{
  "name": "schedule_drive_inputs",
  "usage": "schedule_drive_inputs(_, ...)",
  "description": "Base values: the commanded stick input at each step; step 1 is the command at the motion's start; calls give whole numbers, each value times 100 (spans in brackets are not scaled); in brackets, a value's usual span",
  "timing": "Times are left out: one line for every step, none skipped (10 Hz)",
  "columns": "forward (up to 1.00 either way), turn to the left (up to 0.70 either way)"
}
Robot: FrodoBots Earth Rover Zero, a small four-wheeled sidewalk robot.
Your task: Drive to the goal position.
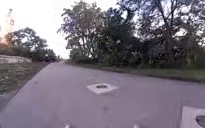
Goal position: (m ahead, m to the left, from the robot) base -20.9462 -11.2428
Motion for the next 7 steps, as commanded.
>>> schedule_drive_inputs(70,17)
schedule_drive_inputs(70,0)
schedule_drive_inputs(70,0)
schedule_drive_inputs(70,0)
schedule_drive_inputs(70,0)
schedule_drive_inputs(70,0)
schedule_drive_inputs(70,0)
